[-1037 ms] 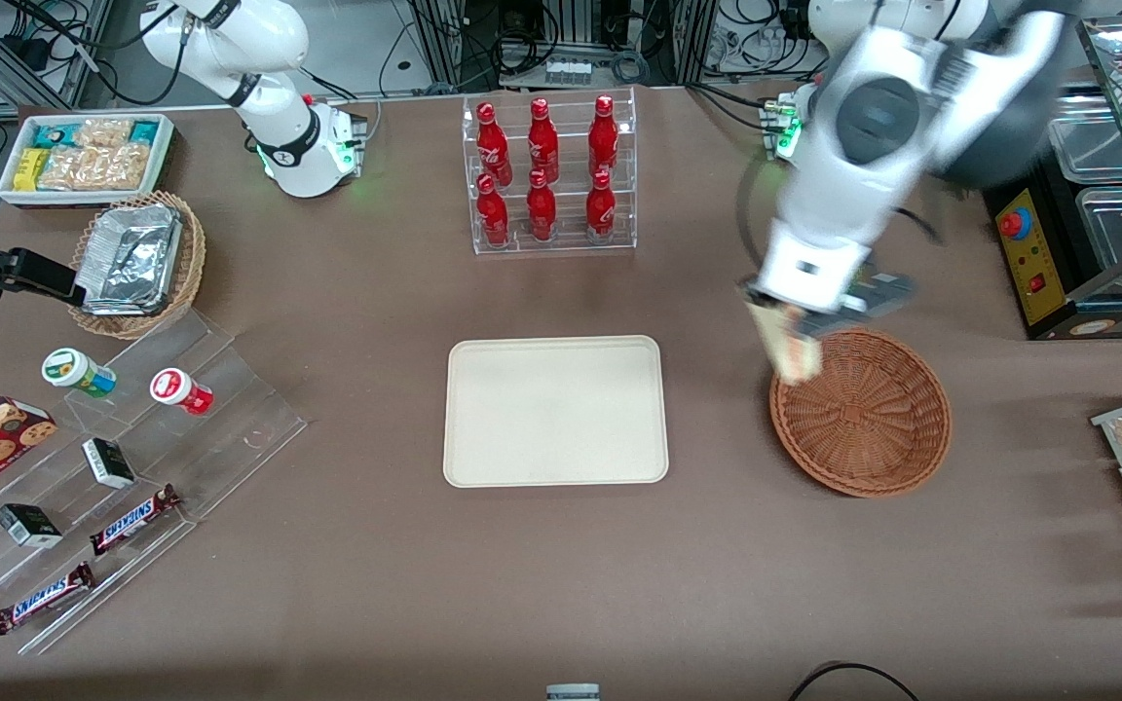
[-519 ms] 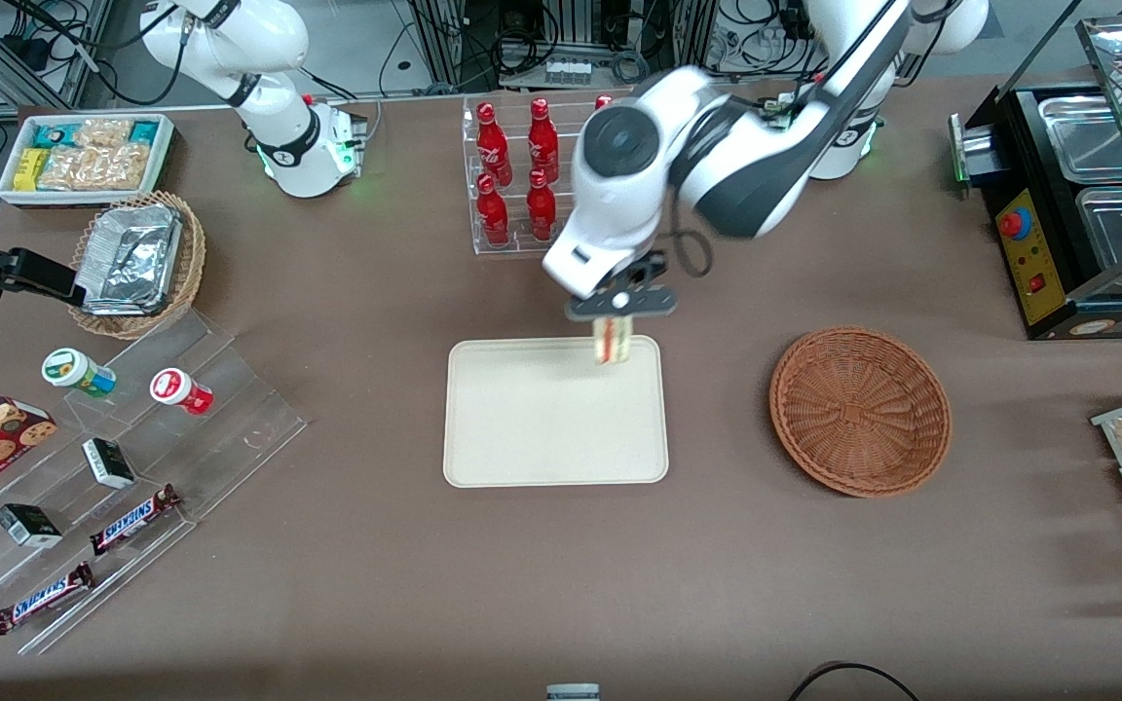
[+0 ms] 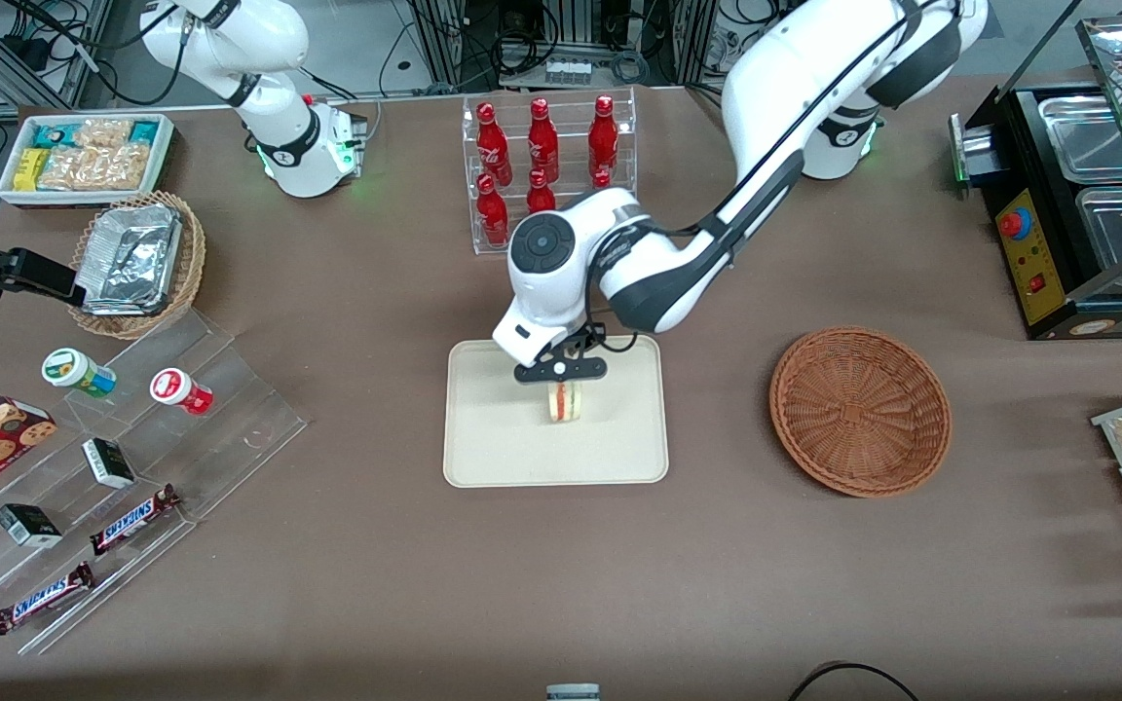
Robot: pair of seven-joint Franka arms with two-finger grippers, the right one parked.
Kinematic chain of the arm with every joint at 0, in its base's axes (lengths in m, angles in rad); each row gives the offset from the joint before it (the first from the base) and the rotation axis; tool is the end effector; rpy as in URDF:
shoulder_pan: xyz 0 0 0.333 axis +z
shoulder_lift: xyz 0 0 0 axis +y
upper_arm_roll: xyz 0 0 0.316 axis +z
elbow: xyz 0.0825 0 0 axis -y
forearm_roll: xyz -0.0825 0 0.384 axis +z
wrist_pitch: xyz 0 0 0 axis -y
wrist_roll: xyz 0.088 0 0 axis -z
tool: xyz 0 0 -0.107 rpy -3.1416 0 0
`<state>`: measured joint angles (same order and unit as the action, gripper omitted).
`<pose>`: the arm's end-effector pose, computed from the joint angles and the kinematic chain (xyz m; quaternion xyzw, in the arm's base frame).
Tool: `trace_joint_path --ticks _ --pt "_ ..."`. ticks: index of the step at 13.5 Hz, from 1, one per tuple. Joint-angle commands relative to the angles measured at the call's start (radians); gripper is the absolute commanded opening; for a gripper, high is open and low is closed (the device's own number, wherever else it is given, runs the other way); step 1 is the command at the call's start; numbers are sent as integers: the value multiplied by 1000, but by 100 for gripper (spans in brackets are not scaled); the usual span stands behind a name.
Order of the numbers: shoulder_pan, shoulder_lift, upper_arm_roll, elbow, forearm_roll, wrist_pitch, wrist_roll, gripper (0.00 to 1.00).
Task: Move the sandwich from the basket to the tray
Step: 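Lower the sandwich onto the tray and open the left gripper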
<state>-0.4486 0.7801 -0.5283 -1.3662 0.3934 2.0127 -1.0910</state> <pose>0.4915 -0.5368 0.2930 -0.9994 -0.0316 0.0120 0.0078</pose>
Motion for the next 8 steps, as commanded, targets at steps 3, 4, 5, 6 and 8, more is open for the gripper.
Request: trace_joint_path --ticks 3,4,5,6,8 --pt "-54 116 7 108 108 26 -93 0" --pt "-55 126 8 111 119 32 -95 0" --pt "-56 131 8 111 120 49 -83 0" --pt "-55 137 10 111 122 58 -79 6" --pt "-55 149 10 110 156 63 -79 84"
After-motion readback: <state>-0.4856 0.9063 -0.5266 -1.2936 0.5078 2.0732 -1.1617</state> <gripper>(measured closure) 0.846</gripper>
